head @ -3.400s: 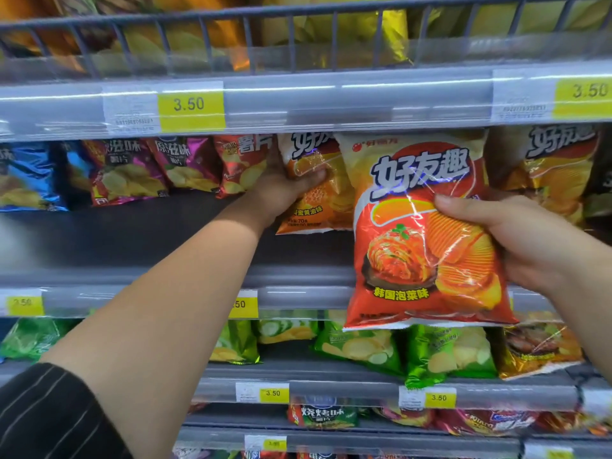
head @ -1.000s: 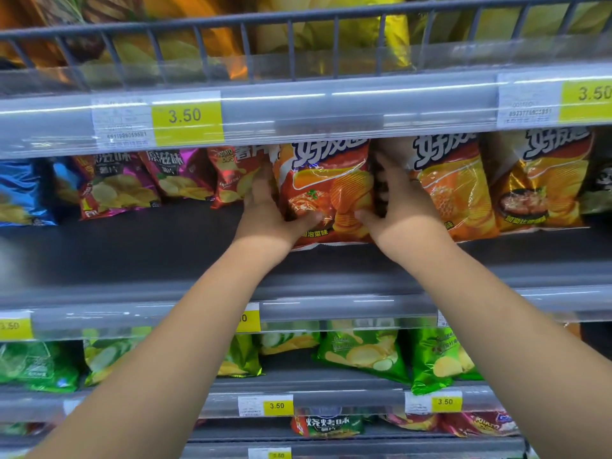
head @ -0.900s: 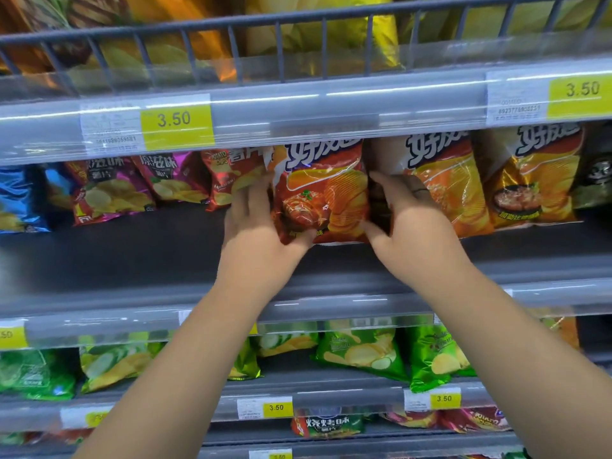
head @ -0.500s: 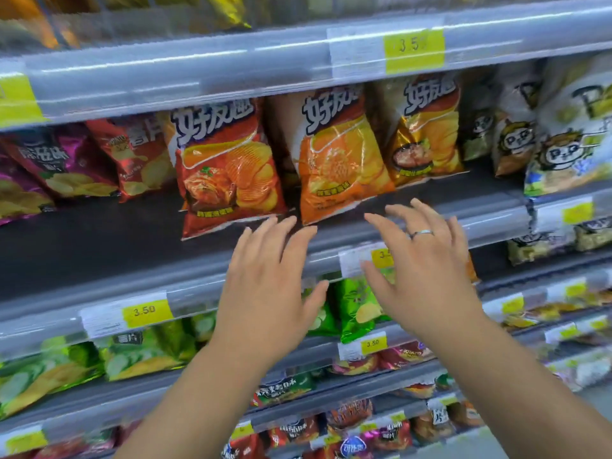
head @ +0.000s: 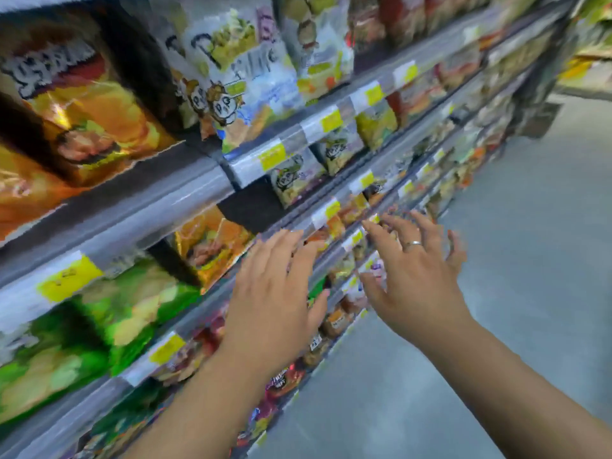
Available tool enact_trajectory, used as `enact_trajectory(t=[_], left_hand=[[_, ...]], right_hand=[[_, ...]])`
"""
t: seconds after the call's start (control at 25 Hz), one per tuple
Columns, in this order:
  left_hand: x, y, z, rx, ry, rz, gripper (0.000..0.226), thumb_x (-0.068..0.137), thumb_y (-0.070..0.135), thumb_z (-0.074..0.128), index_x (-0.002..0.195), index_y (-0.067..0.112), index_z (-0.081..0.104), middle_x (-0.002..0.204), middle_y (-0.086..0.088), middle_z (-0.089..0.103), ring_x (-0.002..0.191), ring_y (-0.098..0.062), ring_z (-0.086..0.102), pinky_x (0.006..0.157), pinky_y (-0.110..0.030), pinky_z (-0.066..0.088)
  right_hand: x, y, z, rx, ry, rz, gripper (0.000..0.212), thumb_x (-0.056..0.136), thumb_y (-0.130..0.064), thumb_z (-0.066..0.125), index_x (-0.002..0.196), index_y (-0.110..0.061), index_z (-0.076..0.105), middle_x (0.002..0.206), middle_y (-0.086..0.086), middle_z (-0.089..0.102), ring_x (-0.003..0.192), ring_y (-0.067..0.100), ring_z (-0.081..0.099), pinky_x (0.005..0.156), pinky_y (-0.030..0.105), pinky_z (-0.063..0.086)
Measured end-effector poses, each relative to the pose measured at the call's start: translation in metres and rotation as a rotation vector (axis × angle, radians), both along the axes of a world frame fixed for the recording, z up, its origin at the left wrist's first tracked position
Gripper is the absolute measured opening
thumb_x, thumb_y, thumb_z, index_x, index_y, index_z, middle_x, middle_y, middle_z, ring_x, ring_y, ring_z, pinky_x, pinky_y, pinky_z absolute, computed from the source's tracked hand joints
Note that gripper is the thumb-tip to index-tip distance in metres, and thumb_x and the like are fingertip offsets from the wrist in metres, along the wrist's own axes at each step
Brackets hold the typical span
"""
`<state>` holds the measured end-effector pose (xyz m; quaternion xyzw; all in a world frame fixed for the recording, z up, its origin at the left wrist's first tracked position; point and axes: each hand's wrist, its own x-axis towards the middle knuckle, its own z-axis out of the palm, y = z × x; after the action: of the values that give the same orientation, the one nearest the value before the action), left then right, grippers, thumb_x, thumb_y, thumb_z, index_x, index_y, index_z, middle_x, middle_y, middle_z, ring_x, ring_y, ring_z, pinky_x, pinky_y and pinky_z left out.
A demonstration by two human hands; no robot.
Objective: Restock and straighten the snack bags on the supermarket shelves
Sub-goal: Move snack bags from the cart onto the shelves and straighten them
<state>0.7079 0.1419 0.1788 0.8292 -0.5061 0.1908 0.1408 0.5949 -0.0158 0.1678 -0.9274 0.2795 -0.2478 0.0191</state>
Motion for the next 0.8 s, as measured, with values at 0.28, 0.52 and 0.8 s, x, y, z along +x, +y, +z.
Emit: enact_trajectory(t=[0.28,0.52,0.8], left_hand=[[-0.097,-0.181,-0.036,0.082,0.112,-0.309,0.062,0.077,0.045,0.054,0.131,0.015,0.053,0.132,-0.010,0.056,0.126,-0.032,0.050,0.107,-0.049,0.040],[-0.192,-0.290,-0.058,0.159,0.113,-0.684,0.066,0.072,0.043,0.061,0.129,0.011,0.055,0.129,-0.014,0.058,0.121,-0.035,0.055,0.105,-0.048,0.043],[-0.273,-0.371,-0.100,0.299,0.078,-1.107,0.066,0.072,0.038,0.076,0.129,0.013,0.055,0.129,-0.013,0.059,0.119,-0.034,0.057,0.100,-0.048,0.047]], right_hand=[[-0.160,-0.123,-0.030,0.057,0.106,-0.406,0.071,0.067,-0.039,0.078,0.131,-0.025,0.052,0.132,0.007,0.056,0.129,0.038,0.044,0.103,0.067,0.024],[-0.279,-0.160,-0.065,0.214,0.145,-0.778,0.069,0.081,-0.044,0.067,0.143,-0.025,0.043,0.144,0.007,0.045,0.138,0.036,0.032,0.109,0.057,0.025],[-0.358,-0.157,-0.107,0.396,0.192,-1.176,0.070,0.077,-0.042,0.073,0.139,-0.022,0.048,0.141,0.012,0.049,0.136,0.038,0.037,0.104,0.052,0.035]])
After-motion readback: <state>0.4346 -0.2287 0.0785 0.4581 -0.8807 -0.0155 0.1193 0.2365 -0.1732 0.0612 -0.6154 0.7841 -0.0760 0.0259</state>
